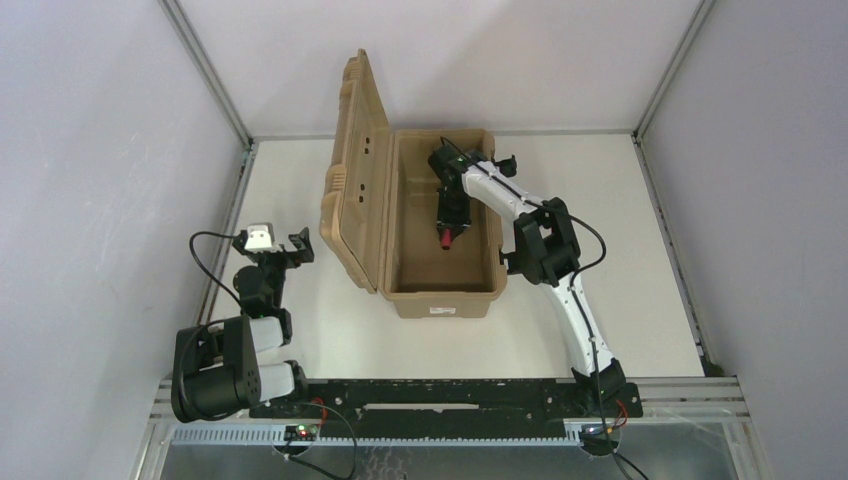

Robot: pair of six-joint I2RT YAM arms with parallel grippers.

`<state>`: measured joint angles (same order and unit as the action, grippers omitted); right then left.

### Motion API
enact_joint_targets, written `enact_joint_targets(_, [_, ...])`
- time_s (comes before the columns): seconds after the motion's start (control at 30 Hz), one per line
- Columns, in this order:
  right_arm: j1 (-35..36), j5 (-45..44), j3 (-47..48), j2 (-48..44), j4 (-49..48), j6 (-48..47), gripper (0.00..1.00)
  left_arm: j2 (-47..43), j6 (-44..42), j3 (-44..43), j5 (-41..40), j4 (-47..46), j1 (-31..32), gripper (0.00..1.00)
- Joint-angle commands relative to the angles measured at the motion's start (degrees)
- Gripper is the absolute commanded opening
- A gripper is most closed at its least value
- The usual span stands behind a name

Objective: Put the screwdriver in the bin
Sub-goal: Place the screwdriver in the bin, then reset both arms

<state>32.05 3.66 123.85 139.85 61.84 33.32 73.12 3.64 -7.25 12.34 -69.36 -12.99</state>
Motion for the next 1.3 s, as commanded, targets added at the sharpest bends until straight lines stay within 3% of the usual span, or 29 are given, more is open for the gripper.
enact_joint_targets(0.0, [0.5,-0.5,1.7,1.1,0.0,-0.2,0.33,-0.4,0.2,0.9,0.2,-1.7,0.1,1.00])
enact_joint_targets(0.33, [0.5,-0.2,2.2,-3.9,0.1,-1.3,0.54,-0.3,0.2,1.0,0.2,-1.7,0.0,1.00])
enact_joint_targets(0.77, [0.9,-1.2,7.2,-11.5,-0.1,-4.0,0.61,-0.3,0.2,1.0,0.4,-1.8,0.0,1.00])
enact_joint_targets(1.27, [-3.0,-12.7,5.4,-26.7,-6.4,-18.7,0.84,-0.3,0.3,0.9,0.4,-1.9,-0.1,1.00])
